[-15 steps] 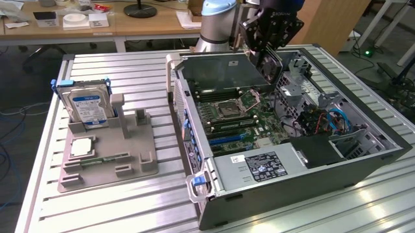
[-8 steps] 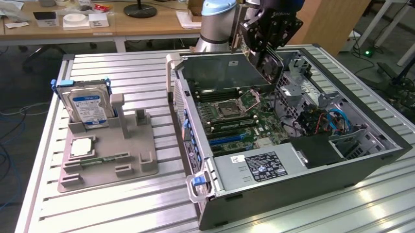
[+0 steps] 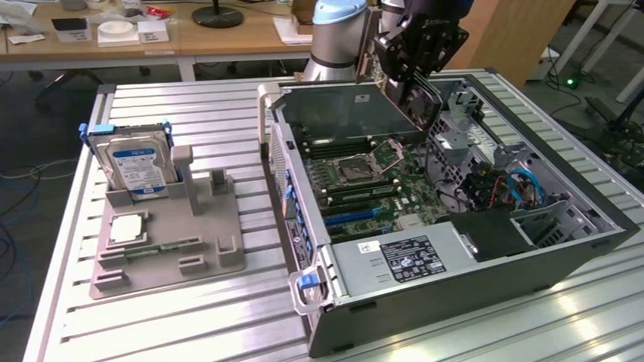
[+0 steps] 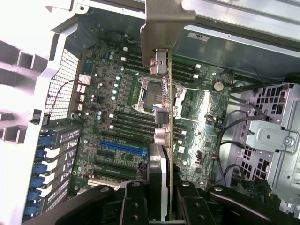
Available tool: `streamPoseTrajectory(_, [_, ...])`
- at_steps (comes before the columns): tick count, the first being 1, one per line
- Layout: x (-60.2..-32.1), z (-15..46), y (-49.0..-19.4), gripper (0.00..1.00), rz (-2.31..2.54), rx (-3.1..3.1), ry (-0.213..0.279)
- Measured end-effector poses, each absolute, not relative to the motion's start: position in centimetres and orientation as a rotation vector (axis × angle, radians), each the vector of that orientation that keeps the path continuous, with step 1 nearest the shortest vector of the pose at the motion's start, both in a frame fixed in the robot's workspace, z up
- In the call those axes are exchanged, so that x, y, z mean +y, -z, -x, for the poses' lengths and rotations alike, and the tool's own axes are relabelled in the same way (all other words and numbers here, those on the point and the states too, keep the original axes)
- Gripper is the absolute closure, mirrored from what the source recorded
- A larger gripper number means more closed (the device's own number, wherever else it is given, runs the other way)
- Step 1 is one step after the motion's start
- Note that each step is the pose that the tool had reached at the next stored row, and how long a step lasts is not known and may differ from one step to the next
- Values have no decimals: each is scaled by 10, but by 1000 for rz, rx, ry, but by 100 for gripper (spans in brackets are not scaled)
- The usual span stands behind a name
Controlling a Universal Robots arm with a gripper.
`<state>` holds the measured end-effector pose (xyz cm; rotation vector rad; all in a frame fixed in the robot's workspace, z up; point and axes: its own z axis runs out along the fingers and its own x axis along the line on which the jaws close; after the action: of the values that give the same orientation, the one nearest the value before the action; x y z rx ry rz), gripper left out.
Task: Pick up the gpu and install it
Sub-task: 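Insert the gpu into the slot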
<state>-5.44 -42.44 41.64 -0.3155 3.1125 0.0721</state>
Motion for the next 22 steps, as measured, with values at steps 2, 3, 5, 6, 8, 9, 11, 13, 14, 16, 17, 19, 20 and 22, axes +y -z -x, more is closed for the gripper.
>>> streamPoseTrajectory(2, [-425,54,-416,71,335,3111,-72])
streamPoseTrajectory(3, [-425,54,-416,71,345,3110,-72])
streamPoseTrajectory(5, [-425,54,-416,71,366,3108,-73])
streamPoseTrajectory(6, [-425,54,-416,71,376,3107,-73])
streamPoseTrajectory(8, [-425,54,-416,71,397,3104,-73])
streamPoseTrajectory(9, [-425,54,-416,71,408,3103,-73])
streamPoseTrajectory(11, [-425,54,-416,71,429,3101,-73])
streamPoseTrajectory(13, [-425,54,-416,71,450,3098,-73])
streamPoseTrajectory(14, [-425,54,-416,71,462,3096,-73])
streamPoseTrajectory(16, [-425,54,-416,71,484,3093,-73])
streamPoseTrajectory(17, [-425,54,-416,71,494,3092,-73])
streamPoseTrajectory(19, [-425,54,-416,71,518,3088,-73])
streamPoseTrajectory(20, [-425,54,-416,71,529,3087,-73])
streamPoseTrajectory(22, [-425,54,-416,71,552,3083,-74])
